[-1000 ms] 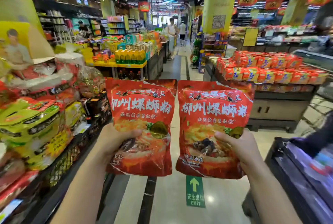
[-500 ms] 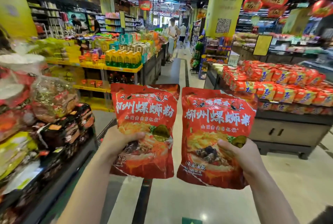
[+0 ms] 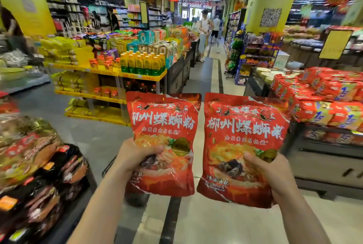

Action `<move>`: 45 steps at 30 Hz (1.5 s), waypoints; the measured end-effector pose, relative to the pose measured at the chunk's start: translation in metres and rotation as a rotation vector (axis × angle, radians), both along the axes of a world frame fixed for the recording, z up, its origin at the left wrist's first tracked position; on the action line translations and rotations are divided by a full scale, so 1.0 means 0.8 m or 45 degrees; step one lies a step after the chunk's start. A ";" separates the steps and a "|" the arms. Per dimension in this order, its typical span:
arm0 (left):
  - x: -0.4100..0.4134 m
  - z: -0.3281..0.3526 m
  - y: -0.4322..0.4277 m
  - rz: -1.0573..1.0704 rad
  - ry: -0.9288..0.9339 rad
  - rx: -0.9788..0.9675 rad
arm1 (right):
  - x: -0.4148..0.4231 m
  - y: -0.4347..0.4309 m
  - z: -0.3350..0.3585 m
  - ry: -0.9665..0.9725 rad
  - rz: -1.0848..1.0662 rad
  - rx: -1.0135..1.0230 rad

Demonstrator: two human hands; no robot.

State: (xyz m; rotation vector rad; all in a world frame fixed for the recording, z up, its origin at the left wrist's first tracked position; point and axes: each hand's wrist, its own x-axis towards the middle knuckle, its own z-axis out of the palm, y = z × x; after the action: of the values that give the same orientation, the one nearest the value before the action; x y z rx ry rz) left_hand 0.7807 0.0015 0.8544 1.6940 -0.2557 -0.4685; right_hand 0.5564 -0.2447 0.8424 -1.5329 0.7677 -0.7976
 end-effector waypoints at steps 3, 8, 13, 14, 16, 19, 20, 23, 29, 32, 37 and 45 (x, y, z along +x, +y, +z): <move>0.069 -0.020 -0.048 0.081 0.009 0.030 | 0.082 -0.063 -0.019 0.003 0.060 0.026; 0.180 -0.038 -0.138 0.227 0.071 0.001 | 0.239 -0.179 -0.037 0.001 0.228 0.041; 0.271 -0.054 -0.186 0.408 0.212 -0.004 | 0.394 -0.270 -0.043 0.143 0.434 0.070; 0.288 -0.060 -0.189 0.471 0.223 0.006 | 0.426 -0.283 -0.048 0.167 0.482 0.070; 0.317 -0.074 -0.189 0.577 0.251 0.014 | 0.486 -0.295 -0.055 0.222 0.568 0.070; 0.361 -0.101 -0.177 0.707 0.288 0.005 | 0.573 -0.291 -0.076 0.286 0.722 0.048; 0.376 -0.113 -0.171 0.758 0.295 0.011 | 0.604 -0.287 -0.086 0.310 0.771 0.042; 0.426 -0.159 -0.148 0.899 0.311 0.036 | 0.696 -0.266 -0.118 0.386 0.922 0.030; 0.528 -0.262 -0.103 1.091 0.469 0.017 | 0.869 -0.223 -0.196 0.591 1.108 0.011; 0.571 -0.319 -0.089 1.230 0.612 0.011 | 0.949 -0.206 -0.244 0.693 1.220 0.027; 0.612 -0.415 -0.094 1.308 0.803 0.037 | 1.044 -0.187 -0.345 0.879 1.348 0.009; 0.662 -0.635 -0.142 1.478 1.099 0.023 | 1.175 -0.175 -0.590 1.179 1.604 0.022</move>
State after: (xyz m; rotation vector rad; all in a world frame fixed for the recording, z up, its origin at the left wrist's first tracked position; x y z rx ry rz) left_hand 1.3103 -0.1119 0.3468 1.2384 1.2878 -0.2563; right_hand 1.4965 -0.3843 0.3704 -1.9331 0.2626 0.8948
